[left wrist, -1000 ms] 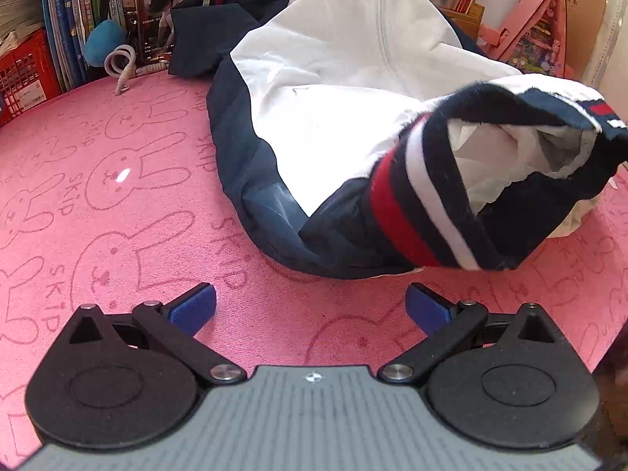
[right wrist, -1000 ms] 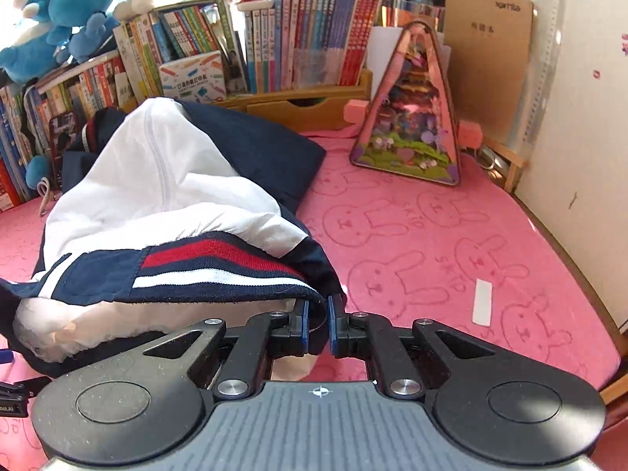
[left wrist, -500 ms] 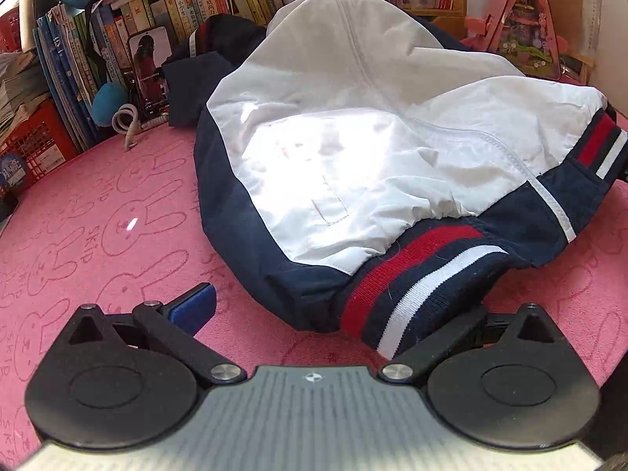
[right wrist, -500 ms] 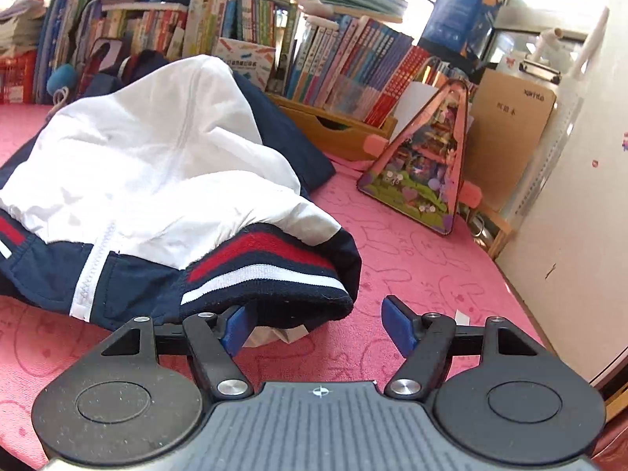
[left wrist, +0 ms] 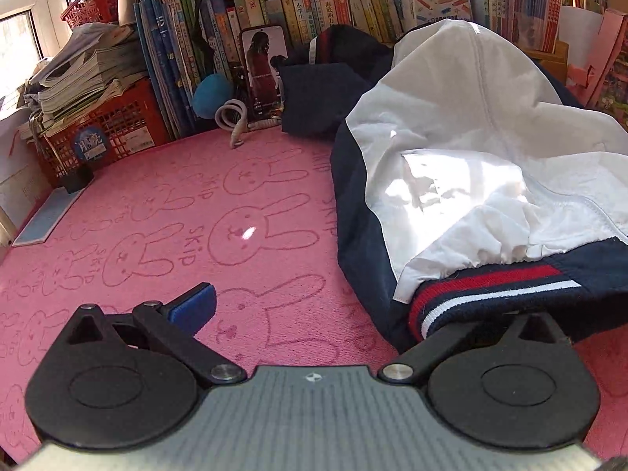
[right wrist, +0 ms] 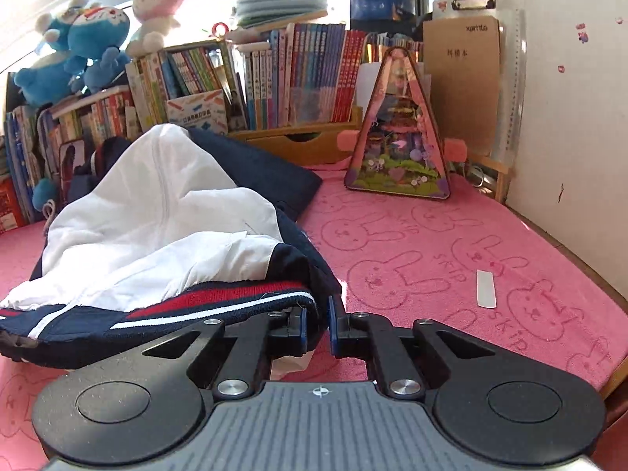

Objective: Fold clothes

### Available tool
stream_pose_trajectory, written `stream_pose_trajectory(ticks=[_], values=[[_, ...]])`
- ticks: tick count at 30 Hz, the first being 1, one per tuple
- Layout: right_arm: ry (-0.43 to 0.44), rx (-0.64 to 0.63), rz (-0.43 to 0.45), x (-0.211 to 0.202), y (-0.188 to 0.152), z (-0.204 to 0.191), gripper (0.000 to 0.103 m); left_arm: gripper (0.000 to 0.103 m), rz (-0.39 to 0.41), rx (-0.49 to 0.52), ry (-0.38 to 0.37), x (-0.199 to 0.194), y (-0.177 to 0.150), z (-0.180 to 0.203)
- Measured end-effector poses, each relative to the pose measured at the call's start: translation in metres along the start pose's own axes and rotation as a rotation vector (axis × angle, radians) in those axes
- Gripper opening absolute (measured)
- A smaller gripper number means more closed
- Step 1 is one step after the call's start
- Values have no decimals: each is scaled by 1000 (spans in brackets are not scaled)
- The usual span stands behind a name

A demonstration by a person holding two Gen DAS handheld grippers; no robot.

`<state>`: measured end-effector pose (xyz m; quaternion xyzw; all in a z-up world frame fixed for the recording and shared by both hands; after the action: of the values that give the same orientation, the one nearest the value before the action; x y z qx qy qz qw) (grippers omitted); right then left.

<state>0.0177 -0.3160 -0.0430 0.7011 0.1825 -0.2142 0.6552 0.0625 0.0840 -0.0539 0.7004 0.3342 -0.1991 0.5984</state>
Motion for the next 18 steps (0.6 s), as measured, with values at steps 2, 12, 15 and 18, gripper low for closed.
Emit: stream_pose_trajectory(ticks=[2,12,15,18], values=[[36,-18,-15,-17,-7,-5,13,103,44,23,50,-15,2,-14],[323,-121,-28,-16,-3,-120,16,103,106,-133,351,-50,8,-152],[410,-152,-32,-17,-2,-154,16,103,63,-190,366,-57,-12,-184],[409,-171,-50,-26,-8,-154,16,103,-8,-171,279,-56,-44,-176]])
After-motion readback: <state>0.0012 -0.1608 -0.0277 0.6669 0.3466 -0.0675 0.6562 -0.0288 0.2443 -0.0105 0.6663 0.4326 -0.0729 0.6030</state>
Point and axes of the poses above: each gripper's, at about its wrist camera, not at the fingertips, and x roughly the way its jaws point, z to its right, y to its top, the point moved 10 cm from there along x, roughly the way its jaws point, and after that the axes turned 1 degree about -x, right-handed, at the moved point
